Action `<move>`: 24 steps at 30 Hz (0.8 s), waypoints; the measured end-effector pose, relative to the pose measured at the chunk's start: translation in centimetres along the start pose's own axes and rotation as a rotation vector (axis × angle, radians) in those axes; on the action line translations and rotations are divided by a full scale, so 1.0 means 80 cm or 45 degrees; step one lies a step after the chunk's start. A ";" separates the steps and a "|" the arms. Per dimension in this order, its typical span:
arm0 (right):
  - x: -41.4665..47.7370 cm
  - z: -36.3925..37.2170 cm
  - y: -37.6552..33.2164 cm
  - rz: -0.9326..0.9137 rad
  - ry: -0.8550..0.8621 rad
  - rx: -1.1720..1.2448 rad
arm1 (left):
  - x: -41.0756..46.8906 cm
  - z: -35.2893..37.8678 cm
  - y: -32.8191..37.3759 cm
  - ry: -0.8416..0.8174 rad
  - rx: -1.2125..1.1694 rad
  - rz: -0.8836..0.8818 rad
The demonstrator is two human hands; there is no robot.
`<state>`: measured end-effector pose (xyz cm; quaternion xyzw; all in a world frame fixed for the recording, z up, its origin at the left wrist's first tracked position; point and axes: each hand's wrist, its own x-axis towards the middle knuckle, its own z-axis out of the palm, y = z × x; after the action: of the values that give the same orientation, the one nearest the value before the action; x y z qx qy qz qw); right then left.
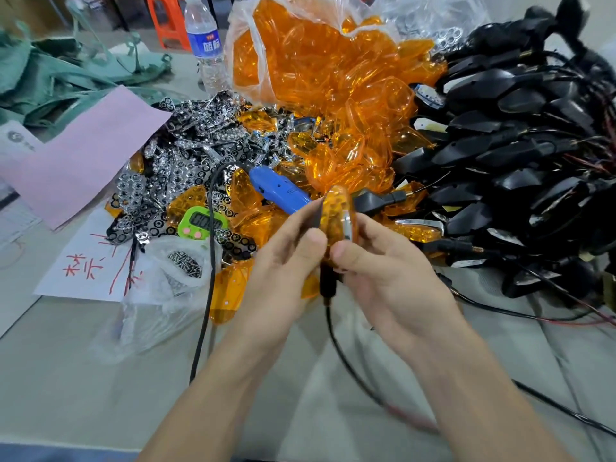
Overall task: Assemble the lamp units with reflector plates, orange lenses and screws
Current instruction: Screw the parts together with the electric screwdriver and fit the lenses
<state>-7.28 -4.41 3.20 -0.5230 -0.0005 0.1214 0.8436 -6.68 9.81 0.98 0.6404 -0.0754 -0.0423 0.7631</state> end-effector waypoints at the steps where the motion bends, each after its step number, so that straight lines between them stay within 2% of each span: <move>1: 0.001 0.001 0.005 0.052 0.019 0.257 | -0.001 0.005 -0.001 -0.027 0.055 0.012; 3: 0.002 0.001 0.012 0.131 0.065 0.518 | -0.003 0.011 -0.004 -0.052 0.265 0.067; 6: 0.003 -0.008 0.017 0.126 0.074 0.449 | -0.007 0.011 -0.006 -0.035 0.481 0.120; 8: 0.005 -0.020 0.015 0.046 0.047 0.164 | -0.011 0.004 -0.001 0.001 0.670 0.158; 11: 0.010 -0.047 -0.002 -0.186 0.069 -0.419 | -0.014 -0.012 0.012 -0.040 1.102 0.128; 13: 0.012 -0.055 -0.016 -0.327 -0.094 -0.727 | -0.016 -0.019 0.022 -0.102 1.255 0.133; 15: 0.013 -0.056 -0.022 -0.395 -0.164 -0.886 | -0.018 -0.018 0.030 -0.111 1.336 0.209; 20: 0.005 -0.047 -0.018 -0.539 -0.114 -0.631 | -0.016 -0.013 0.037 0.006 1.350 0.450; 24: -0.003 -0.042 -0.013 -0.618 -0.076 -0.574 | -0.020 -0.012 0.034 0.037 1.331 0.520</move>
<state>-6.84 -7.89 2.59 -0.6774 -0.1765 -0.0712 0.7106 -8.17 11.49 3.37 0.9064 -0.1985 0.1581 0.3379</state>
